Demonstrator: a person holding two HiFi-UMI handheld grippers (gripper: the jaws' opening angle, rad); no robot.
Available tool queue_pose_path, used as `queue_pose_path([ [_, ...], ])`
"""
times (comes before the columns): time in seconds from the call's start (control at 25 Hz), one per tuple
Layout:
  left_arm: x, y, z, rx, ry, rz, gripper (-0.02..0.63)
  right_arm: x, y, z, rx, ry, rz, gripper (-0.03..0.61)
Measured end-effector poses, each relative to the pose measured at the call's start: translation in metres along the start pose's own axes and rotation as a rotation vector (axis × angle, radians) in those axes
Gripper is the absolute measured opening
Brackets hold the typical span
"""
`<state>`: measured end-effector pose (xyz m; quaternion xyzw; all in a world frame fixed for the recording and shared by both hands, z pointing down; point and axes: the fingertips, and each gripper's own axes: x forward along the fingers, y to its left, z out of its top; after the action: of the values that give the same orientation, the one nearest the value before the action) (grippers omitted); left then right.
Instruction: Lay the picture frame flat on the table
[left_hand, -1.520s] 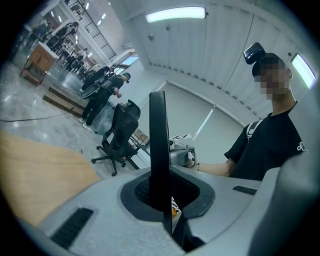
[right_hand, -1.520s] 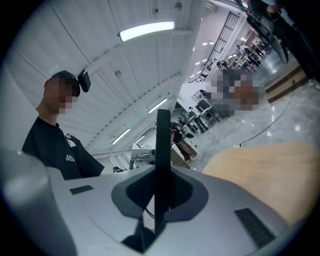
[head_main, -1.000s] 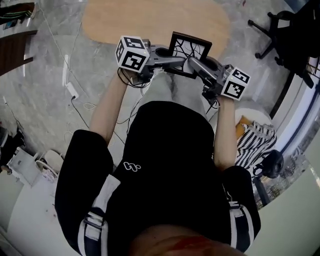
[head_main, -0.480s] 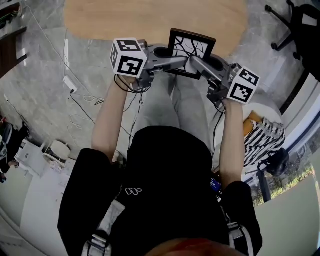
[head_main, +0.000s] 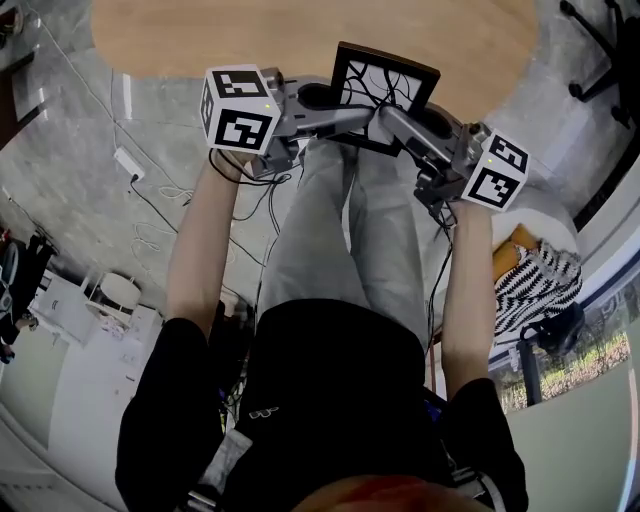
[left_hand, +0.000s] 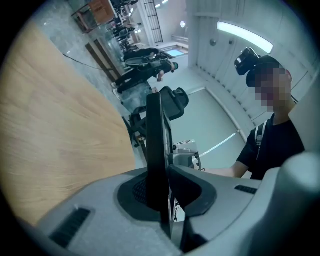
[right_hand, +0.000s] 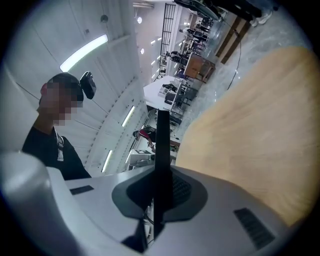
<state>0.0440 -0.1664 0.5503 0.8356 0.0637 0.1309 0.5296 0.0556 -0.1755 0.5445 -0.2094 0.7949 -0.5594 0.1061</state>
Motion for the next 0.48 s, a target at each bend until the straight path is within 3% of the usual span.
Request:
queue_pose_path([
  [0.12,-0.003,0.021,0.001,-0.007,-0.053,0.028,0.072,0.001,-0.014,0.004,0.026,-0.045,0.009,0.027],
  [0.24,-0.013,0.056,0.012,-0.032,-0.123,0.119,0.115,0.000,-0.041,0.025,0.035,-0.099,-0.024,0.026],
  [0.4,-0.037,0.096,0.013,-0.037,-0.159,0.295,0.121,-0.001,-0.087,0.055,0.019,-0.115,-0.168,0.025],
  [0.48,-0.043,0.086,-0.001,-0.032,-0.153,0.320,0.121,-0.002,-0.101,0.050,0.021,-0.092,-0.243,0.025],
])
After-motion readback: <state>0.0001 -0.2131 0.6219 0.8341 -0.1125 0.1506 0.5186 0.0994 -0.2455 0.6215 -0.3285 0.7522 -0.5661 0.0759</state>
